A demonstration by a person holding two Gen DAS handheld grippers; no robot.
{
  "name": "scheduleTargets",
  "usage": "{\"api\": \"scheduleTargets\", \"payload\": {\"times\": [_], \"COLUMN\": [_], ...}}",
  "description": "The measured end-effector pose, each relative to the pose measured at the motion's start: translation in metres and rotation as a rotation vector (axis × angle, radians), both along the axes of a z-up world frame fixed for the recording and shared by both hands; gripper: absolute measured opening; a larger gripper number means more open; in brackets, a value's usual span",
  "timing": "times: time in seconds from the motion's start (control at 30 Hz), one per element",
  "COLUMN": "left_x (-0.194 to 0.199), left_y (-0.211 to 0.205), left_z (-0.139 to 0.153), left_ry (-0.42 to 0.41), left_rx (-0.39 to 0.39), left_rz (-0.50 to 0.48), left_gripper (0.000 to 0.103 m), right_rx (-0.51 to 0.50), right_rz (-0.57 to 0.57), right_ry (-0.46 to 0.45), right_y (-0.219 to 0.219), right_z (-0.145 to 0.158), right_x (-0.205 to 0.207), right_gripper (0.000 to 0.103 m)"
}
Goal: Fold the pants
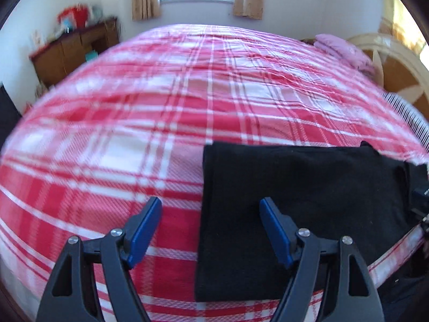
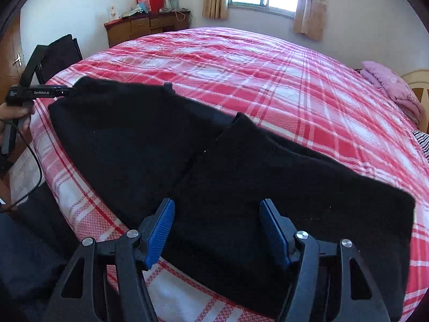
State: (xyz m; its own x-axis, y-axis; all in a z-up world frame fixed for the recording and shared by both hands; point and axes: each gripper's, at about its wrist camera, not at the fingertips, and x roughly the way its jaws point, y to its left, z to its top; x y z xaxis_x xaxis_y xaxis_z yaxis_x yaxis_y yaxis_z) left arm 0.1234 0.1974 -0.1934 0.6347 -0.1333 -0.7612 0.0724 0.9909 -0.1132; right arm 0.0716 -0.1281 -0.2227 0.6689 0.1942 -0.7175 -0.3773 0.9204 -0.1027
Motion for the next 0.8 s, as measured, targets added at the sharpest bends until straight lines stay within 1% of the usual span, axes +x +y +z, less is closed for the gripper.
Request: {"api": "scheduleTargets", "payload": {"times": [0.07,0.13,0.2,0.3,0.33,0.37,0.4,0.47,0.5,0.57,0.6,0.7,0.73,0.8], "left_x": [-0.002,-0.003,-0.005,-0.004,-0.004,-0.005,-0.006,-0.004,-0.003,-0.004,-0.005,-0.004,-0.005,-0.007], "left_y": [-0.002,-0.007,-0.008,-0.01,-0.009,-0.006,-0.001,0.005,0.008,0.011,0.013,0.023,0.024,0.024], "left_z": [0.0,0.0,-0.001,-0.003,-0.003,-0.002,-0.001,-0.001,-0.002,-0.004,-0.005,-0.009,-0.01,-0.01], "left_ry": [-0.019,-0.022,-0.025,-0.029,-0.029,-0.03,-0.024,-0.005,0.004,0.008,0.008,0.012,0.014,0.011], "left_rx": [-0.011,0.013,-0.005,-0.017,-0.024,-0.05,-0.092,-0.177,-0.19,-0.198,-0.219,-0.293,-0.308,-0.334], "left_rz": [-0.006,-0.023,-0.044,-0.074,-0.076,-0.076,-0.078,-0.09,-0.098,-0.104,-0.107,-0.113,-0.112,-0.106], "left_gripper": [0.085,0.085,0.085,0.083,0.079,0.075,0.074,0.064,0.062,0.053,0.051,0.043,0.037,0.035], "right_rx": [0.014,0.035,0.064,0.096,0.103,0.105,0.102,0.094,0.088,0.081,0.079,0.079,0.079,0.074], "right_rz": [0.0,-0.003,-0.006,-0.012,-0.014,-0.019,-0.02,-0.019,-0.017,-0.011,-0.008,-0.004,-0.004,-0.006], "right_ry": [0.002,-0.028,-0.062,-0.072,-0.073,-0.072,-0.069,-0.064,-0.063,-0.065,-0.068,-0.071,-0.07,-0.071], "right_y": [-0.003,-0.005,-0.011,-0.015,-0.016,-0.017,-0.016,-0.015,-0.013,-0.01,-0.009,-0.008,-0.008,-0.007], "right_z": [0.005,0.009,0.013,0.014,0.014,0.013,0.011,0.009,0.008,0.007,0.006,0.006,0.005,0.004], "right_x": [-0.003,-0.007,-0.013,-0.013,-0.013,-0.012,-0.012,-0.011,-0.012,-0.013,-0.013,-0.015,-0.015,-0.015], "right_gripper": [0.069,0.069,0.069,0.069,0.069,0.069,0.069,0.069,0.069,0.069,0.069,0.069,0.069,0.069]}}
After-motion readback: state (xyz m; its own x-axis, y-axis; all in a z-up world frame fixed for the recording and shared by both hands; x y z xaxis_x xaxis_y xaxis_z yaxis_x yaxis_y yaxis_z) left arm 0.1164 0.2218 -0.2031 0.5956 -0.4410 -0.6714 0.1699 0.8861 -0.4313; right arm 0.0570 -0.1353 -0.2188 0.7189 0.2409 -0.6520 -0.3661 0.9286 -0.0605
